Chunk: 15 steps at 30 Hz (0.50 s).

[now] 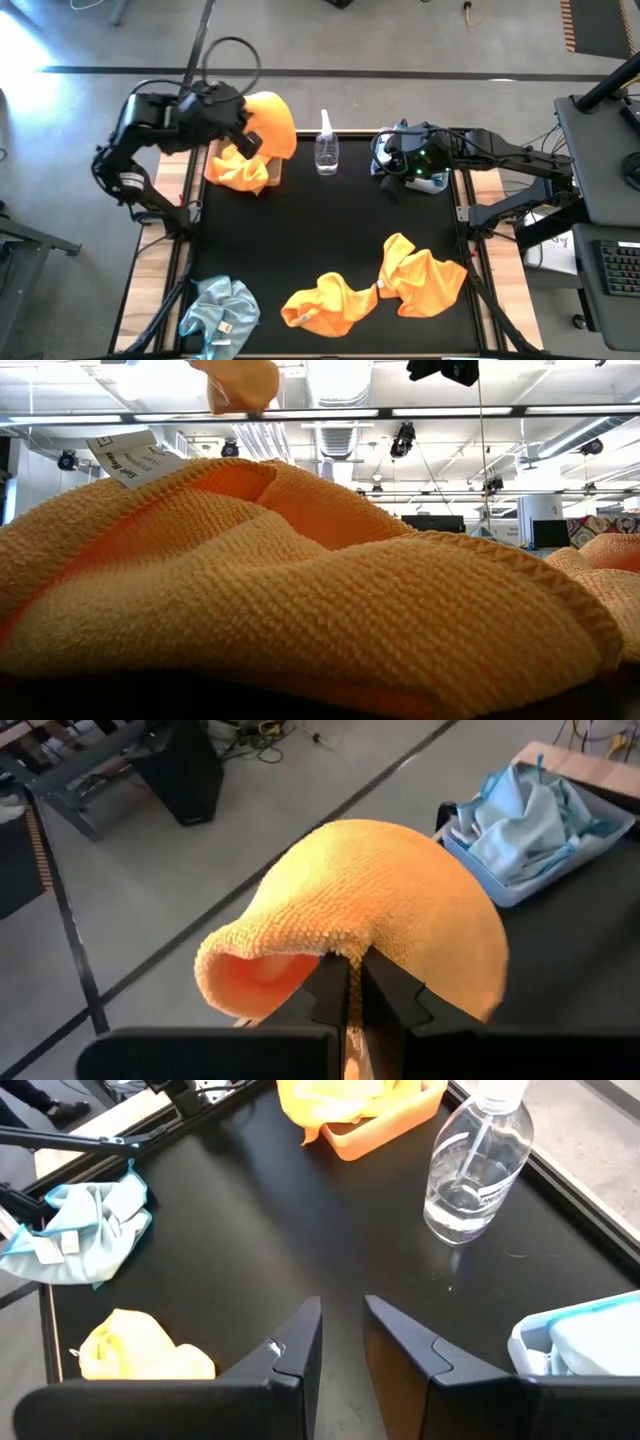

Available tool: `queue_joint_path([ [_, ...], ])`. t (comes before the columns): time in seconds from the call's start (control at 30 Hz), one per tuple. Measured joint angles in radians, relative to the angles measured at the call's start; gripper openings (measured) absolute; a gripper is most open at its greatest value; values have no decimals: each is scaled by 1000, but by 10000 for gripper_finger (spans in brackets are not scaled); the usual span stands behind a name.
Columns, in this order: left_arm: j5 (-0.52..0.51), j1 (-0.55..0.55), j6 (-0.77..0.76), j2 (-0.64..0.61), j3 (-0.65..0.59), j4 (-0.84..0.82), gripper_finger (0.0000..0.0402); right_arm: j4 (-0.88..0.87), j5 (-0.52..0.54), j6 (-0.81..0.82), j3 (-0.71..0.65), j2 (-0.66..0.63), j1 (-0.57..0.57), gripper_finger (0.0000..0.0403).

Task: Sort microfiber towel by color & place in baskets
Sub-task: Put the yellow towel into the orange bin

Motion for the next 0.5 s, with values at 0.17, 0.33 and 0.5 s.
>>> queue_joint_path([
  [0.17,-25,0,0,-65,-3,1,2,0,0,0,-1,0,0,68],
  [0.33,-89,0,-11,-130,-28,1,2,0,0,0,-1,4,0,68],
  [0.5,-133,0,-46,-195,-93,1,2,1,0,0,-1,19,0,68],
])
